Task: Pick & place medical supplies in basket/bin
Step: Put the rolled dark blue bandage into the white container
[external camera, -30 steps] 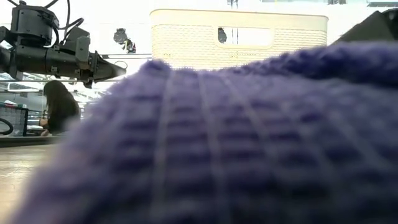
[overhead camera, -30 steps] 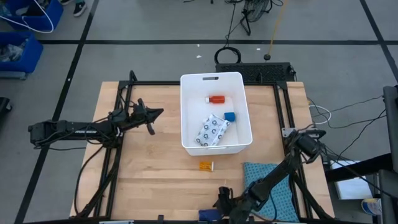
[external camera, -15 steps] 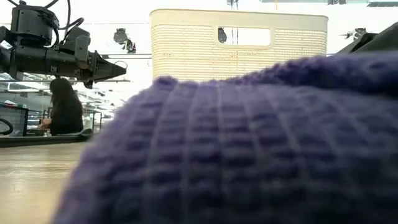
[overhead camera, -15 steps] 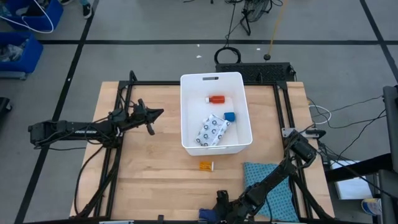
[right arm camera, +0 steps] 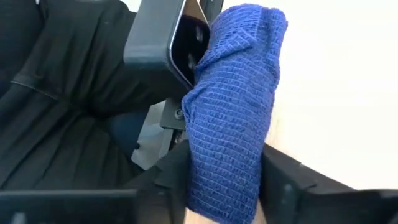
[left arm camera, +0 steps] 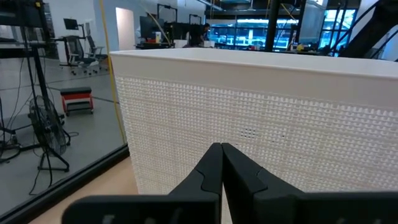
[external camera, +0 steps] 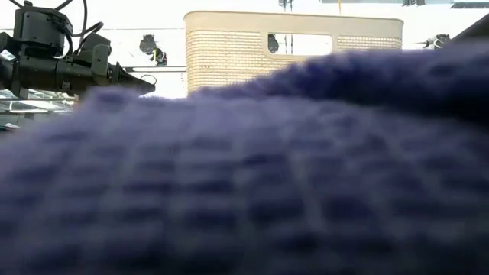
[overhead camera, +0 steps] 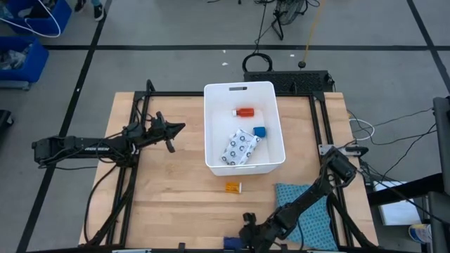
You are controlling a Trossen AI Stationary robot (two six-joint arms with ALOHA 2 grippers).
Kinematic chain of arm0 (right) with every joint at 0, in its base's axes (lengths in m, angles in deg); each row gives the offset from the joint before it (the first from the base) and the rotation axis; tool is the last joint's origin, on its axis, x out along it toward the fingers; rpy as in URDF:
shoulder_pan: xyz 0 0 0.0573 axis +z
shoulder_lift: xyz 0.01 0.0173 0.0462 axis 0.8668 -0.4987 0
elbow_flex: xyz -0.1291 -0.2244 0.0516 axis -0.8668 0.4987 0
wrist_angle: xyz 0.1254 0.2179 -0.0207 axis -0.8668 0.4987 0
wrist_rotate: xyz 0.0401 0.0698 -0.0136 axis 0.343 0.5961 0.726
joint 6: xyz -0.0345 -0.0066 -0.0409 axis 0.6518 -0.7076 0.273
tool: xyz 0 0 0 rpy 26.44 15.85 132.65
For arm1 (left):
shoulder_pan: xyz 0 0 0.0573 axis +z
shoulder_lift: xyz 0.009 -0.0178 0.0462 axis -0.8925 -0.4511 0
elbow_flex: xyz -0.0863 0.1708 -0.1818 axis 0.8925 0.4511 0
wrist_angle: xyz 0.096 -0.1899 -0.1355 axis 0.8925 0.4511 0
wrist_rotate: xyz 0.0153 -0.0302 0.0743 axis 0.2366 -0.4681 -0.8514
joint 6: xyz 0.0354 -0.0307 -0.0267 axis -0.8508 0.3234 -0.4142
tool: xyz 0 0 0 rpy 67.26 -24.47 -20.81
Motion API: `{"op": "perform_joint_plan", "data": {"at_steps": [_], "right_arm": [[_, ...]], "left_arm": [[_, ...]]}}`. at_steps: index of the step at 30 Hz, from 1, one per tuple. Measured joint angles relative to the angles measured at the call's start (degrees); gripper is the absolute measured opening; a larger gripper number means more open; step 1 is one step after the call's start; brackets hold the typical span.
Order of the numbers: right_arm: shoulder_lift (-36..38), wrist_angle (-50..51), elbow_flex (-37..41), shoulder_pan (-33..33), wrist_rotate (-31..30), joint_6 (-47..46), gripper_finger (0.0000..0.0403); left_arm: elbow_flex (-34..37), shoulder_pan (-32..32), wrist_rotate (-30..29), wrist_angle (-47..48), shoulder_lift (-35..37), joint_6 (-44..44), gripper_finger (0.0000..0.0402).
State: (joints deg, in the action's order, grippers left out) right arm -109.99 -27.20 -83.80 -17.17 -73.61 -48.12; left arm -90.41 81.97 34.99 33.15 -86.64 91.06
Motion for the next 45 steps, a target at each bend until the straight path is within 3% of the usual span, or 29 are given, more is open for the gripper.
{"op": "perform_joint_plan", "data": {"at_steps": [4,8,14,24,31,37,45], "right_arm": [[1.75,1.86,0.11,-0.97,1.30,1.56,0.0092],[6.28,5.79,0.20,-1.88,-1.06,3.96,0.0071],[16.70,12.44,0.15,-2.54,-7.54,7.82,0.0074],[34.69,18.33,0.13,-1.62,-20.55,22.46,0.0073],[45.48,21.15,0.34,0.26,-23.37,31.62,0.0070],[56.45,18.79,7.68,2.56,-26.02,39.11,0.0072],[77.58,8.02,26.97,2.38,-30.06,44.98,0.0068]], "left_arm": [[0.00,-0.01,0.00,0.08,0.00,0.18,0.0008],[0.00,0.00,0.94,1.35,0.00,0.52,0.0008],[0.00,-0.01,1.44,2.41,0.01,2.00,0.0008],[0.00,-0.02,1.50,3.12,0.00,1.69,0.0008],[0.00,0.00,1.49,1.33,0.00,0.33,0.0008],[0.00,0.00,1.36,0.45,0.02,-0.46,0.0008],[0.00,0.00,1.31,0.05,0.00,-1.13,0.0008]]}}
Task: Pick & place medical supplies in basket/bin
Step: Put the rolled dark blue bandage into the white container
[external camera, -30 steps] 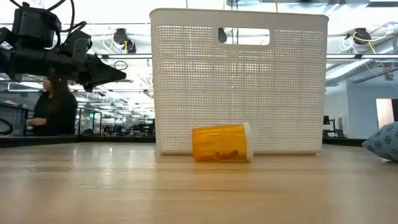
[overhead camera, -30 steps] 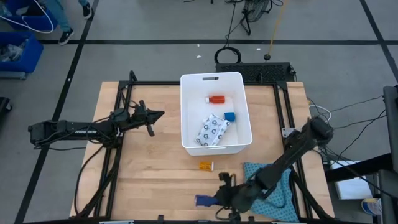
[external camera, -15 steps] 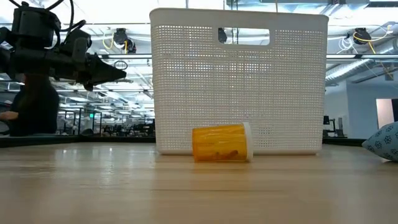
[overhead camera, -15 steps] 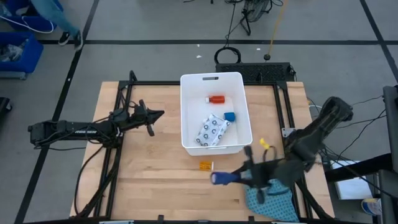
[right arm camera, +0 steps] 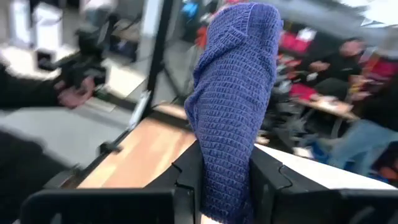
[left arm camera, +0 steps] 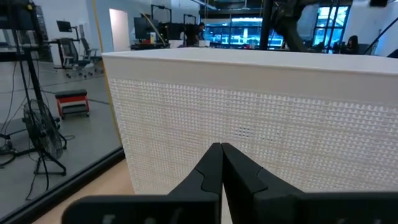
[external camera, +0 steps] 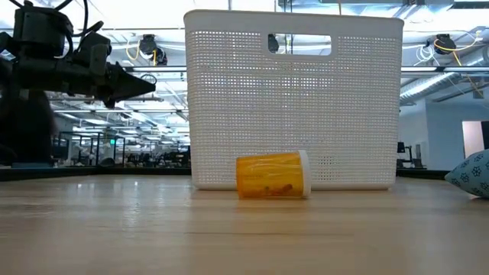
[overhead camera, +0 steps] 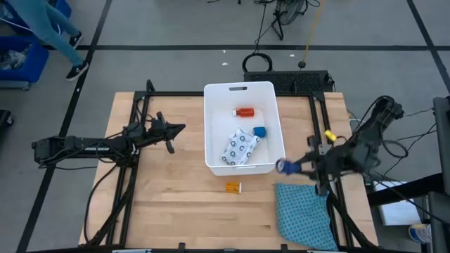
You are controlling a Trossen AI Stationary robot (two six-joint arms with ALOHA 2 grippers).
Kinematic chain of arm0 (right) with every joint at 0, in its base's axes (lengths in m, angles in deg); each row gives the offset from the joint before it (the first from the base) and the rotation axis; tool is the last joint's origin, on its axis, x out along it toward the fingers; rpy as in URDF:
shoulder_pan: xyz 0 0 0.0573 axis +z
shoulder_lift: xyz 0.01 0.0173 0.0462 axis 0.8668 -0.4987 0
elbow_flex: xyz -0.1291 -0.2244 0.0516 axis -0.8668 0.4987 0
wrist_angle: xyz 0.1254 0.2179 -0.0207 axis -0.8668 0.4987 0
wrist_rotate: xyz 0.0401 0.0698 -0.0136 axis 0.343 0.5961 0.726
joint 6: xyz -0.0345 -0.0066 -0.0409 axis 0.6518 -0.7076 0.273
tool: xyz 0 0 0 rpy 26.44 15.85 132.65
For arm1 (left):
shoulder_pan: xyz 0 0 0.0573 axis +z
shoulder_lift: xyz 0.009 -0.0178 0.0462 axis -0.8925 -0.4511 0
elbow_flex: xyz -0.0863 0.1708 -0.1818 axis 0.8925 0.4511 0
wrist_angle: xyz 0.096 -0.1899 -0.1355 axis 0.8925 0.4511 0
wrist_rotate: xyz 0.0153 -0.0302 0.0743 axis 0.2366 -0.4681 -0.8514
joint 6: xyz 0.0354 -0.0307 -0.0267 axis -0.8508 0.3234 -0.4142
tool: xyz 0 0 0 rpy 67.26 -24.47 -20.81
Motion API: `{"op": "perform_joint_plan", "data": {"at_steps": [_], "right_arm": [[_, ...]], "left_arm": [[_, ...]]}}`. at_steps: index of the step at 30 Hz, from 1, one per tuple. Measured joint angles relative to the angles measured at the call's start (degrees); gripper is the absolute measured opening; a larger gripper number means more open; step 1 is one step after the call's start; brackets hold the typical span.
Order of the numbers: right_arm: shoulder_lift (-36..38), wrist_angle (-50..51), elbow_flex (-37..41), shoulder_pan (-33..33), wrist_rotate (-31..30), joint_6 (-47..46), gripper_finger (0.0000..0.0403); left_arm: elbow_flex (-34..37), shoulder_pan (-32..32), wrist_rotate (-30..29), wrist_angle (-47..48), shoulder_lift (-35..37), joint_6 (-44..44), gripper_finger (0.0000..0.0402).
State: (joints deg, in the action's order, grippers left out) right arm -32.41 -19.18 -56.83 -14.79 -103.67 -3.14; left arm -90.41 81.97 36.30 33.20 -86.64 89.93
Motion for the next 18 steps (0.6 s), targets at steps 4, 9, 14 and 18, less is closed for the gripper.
{"op": "perform_joint_plan", "data": {"at_steps": [4,9,14,18], "right_arm": [[8.93,-8.78,8.39,-1.34,-2.14,4.16,0.0065],[14.62,-16.47,12.17,-4.64,-4.87,10.19,0.0066],[13.45,-15.69,10.24,-9.94,-7.92,13.49,0.0062],[10.85,-10.14,5.84,-14.99,-7.71,12.92,0.0061]], "left_arm": [[0.00,-0.02,0.00,-0.97,0.00,-1.17,0.0008],[0.00,-0.01,-0.04,-2.90,0.01,-1.94,0.0008],[0.00,0.00,-0.28,-3.95,0.01,-5.17,0.0008],[0.00,0.00,-2.16,-5.26,0.02,-6.20,0.0008]]}}
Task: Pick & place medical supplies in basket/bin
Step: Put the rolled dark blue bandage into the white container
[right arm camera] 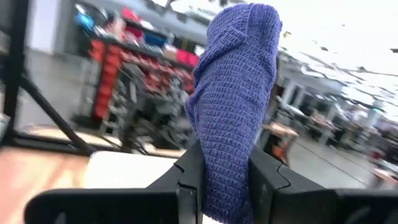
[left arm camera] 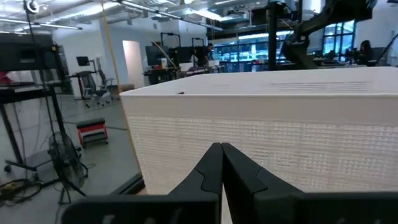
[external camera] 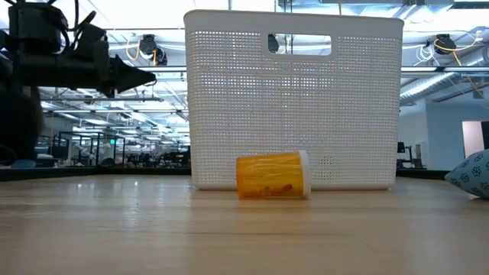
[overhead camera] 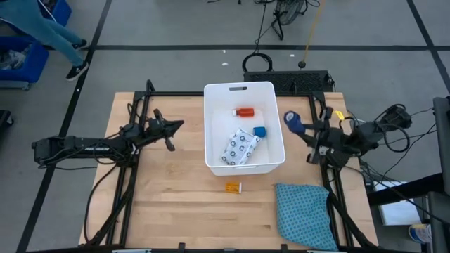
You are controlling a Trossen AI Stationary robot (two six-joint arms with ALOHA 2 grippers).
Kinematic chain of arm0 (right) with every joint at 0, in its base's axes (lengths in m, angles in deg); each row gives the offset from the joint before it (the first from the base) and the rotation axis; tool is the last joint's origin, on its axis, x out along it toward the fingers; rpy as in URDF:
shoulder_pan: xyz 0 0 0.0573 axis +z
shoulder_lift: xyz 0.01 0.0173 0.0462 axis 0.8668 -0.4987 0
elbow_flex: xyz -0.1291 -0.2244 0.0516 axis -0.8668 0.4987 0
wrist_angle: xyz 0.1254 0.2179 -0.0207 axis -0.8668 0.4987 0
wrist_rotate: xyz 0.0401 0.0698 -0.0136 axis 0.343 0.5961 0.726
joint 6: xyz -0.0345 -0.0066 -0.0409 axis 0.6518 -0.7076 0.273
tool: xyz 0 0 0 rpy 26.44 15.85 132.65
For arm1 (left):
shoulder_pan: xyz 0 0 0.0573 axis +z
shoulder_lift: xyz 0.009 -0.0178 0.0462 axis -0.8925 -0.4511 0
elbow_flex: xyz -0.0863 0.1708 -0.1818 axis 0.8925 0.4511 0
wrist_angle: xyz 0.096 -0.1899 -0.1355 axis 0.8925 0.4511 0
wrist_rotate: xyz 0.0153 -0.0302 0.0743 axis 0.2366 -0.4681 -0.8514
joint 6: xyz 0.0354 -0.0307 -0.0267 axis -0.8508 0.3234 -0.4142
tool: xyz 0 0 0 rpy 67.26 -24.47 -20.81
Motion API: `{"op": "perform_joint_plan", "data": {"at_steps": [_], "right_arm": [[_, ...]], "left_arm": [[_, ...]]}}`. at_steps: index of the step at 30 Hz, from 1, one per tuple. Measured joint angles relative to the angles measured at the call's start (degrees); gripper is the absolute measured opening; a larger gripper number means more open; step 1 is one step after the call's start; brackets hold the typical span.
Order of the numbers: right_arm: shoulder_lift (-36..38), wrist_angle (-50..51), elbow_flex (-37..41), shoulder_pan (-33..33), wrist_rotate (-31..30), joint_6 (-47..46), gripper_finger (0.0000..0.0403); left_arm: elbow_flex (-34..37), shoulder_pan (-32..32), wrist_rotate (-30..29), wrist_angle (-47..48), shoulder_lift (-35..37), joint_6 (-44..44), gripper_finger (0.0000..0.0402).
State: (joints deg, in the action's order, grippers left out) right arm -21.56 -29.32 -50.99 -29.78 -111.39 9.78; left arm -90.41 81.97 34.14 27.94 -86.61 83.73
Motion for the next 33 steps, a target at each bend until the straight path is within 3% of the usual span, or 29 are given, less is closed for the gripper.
{"op": "perform_joint_plan", "data": {"at_steps": [4,20,26,29,33], "right_arm": [[-4.69,6.33,-5.18,-6.26,4.96,-2.74,0.0061],[-32.31,23.84,-28.83,-40.87,39.46,-7.28,0.0060],[-42.61,30.70,-38.02,-51.45,62.02,-8.62,0.0060],[-47.19,30.77,-38.78,-53.83,64.06,-7.85,0.0060],[-53.96,34.17,-38.68,-55.46,61.23,-2.99,0.0060]], "left_arm": [[0.00,0.00,-1.04,-0.20,0.00,-0.07,0.0008],[0.00,0.00,-2.38,-1.36,0.00,-0.19,0.0008],[0.00,0.00,-2.36,-1.33,0.00,0.02,0.0008],[0.00,0.00,-2.35,-1.33,0.00,0.00,0.0008],[0.00,0.00,-2.34,-1.31,0.00,-0.37,0.0008]]}}
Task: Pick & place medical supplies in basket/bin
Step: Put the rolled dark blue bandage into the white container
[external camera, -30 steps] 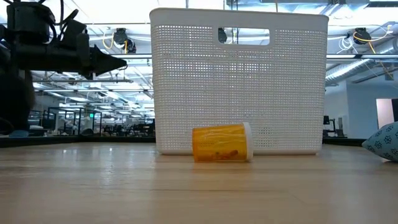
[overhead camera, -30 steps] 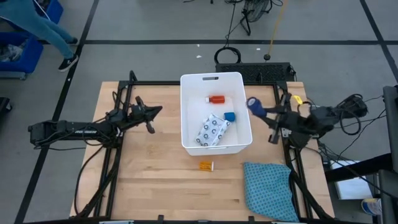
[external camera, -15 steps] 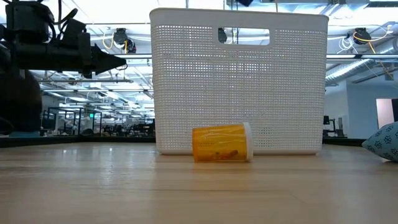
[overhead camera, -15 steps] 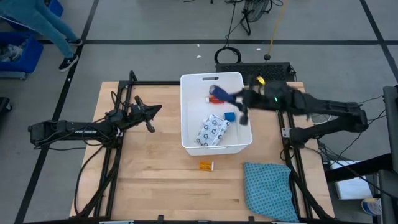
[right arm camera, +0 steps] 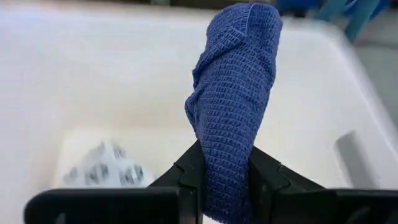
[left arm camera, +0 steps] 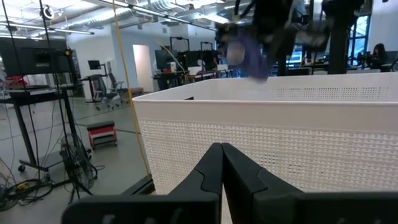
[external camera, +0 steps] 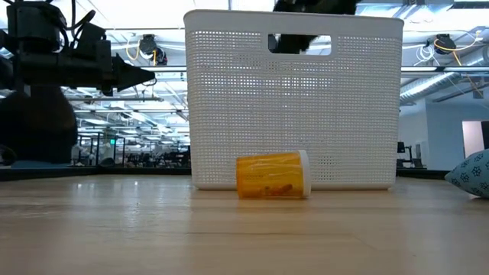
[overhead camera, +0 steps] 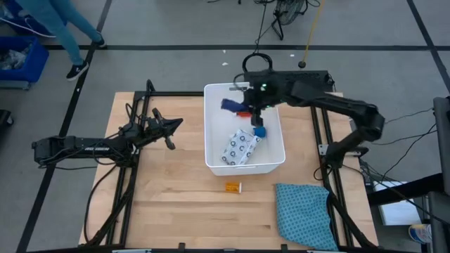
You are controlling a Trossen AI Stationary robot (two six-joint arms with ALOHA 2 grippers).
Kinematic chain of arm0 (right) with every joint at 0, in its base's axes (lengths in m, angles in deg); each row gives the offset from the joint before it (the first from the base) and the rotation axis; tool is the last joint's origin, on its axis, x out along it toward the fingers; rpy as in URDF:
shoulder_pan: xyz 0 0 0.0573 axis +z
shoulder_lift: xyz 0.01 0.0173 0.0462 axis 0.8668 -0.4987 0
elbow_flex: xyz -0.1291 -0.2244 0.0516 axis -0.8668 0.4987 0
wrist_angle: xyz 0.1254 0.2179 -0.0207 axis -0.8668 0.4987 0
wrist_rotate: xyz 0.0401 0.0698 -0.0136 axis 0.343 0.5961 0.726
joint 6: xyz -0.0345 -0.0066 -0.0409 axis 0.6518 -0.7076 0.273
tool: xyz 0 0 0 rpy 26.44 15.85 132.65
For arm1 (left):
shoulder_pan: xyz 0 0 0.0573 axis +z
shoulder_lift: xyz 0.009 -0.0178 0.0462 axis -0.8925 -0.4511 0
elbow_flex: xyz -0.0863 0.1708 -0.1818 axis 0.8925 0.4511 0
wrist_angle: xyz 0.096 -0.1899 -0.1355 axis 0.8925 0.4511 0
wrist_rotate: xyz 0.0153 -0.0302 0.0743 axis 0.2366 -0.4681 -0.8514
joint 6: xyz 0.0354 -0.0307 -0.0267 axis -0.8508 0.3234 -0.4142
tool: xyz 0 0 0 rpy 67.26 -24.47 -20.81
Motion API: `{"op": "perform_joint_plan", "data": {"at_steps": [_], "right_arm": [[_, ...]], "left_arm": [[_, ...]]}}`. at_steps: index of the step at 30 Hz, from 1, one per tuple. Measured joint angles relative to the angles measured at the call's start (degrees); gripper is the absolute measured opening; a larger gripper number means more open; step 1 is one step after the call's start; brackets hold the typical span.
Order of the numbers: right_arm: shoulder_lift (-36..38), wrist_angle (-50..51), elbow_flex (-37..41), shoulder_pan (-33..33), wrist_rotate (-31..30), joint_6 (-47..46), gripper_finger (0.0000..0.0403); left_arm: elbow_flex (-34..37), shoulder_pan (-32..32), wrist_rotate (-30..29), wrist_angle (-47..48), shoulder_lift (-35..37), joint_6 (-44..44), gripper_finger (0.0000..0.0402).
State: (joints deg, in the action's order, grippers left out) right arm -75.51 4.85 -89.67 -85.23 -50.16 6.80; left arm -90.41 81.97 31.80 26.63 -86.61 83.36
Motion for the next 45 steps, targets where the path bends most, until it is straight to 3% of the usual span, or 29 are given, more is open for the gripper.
{"op": "perform_joint_plan", "data": {"at_steps": [9,14,22,36,40,45], "right_arm": [[-9.39,2.57,0.03,1.94,-0.01,9.75,0.0061],[-13.10,3.52,0.03,2.76,-3.35,11.18,0.0061],[-18.02,8.90,0.03,3.15,1.77,16.47,0.0061],[-21.73,10.36,-0.06,3.49,1.60,14.94,0.0064],[-20.63,9.40,0.03,3.52,-0.10,13.74,0.0088],[-18.12,7.69,0.12,3.59,-2.16,12.05,0.0155]], "left_arm": [[0.00,-0.02,0.02,0.07,0.00,-0.07,0.0008],[0.00,-0.01,0.04,0.86,-0.01,-0.06,0.0008],[0.00,0.00,0.13,0.98,0.00,0.24,0.0008],[0.00,0.00,0.15,1.44,-0.02,0.37,0.0008],[0.00,0.00,0.13,1.54,-0.01,0.37,0.0008],[0.00,0.00,0.13,1.68,-0.02,0.37,0.0008]]}}
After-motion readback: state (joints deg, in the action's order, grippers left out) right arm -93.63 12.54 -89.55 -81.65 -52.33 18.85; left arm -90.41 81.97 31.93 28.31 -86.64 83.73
